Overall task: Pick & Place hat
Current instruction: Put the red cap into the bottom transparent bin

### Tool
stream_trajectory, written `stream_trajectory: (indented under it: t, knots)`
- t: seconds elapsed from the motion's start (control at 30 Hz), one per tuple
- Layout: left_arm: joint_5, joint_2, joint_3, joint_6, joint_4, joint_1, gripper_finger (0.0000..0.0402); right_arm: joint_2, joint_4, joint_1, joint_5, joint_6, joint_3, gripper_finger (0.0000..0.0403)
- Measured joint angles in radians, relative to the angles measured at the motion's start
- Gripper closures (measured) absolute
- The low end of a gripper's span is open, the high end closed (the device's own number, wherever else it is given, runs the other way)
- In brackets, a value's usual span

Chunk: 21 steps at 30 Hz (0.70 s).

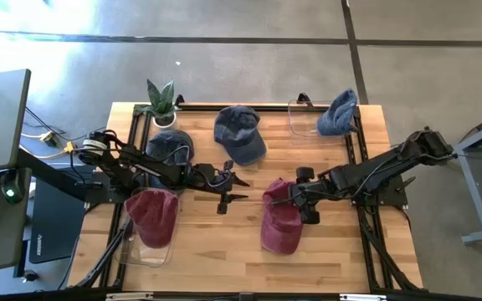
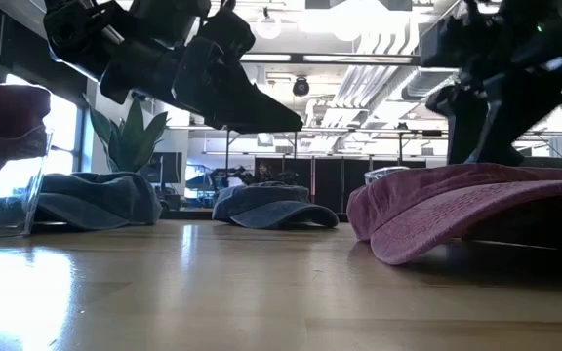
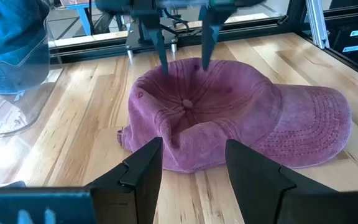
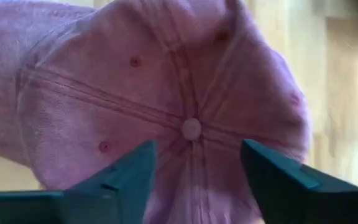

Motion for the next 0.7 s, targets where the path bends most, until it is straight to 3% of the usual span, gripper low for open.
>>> stream_trajectory:
  t: [0.13, 0.27, 0.53, 0.7]
  knots:
    - [-0.005, 0.0, 0.0, 0.0, 0.0, 0.0, 0.0232, 0.0, 0.163, 0.024, 0.071, -0.028, -0.097, 0.0132]
    - [-0.005, 0.0, 0.0, 0.0, 0.0, 0.0, 0.0232, 0.0, 0.22, 0.04, 0.178, -0.034, -0.176, 0.0149]
    - [-0.005, 0.0, 0.0, 0.001, 0.001, 0.0, 0.0232, 0.0, 0.407, 0.033, 0.093, -0.112, -0.309, 0.0259]
    - [-0.006, 0.0, 0.0, 0.001, 0.001, 0.0, 0.0232, 0.0, 0.419, 0.02, 0.098, -0.153, -0.355, 0.0344]
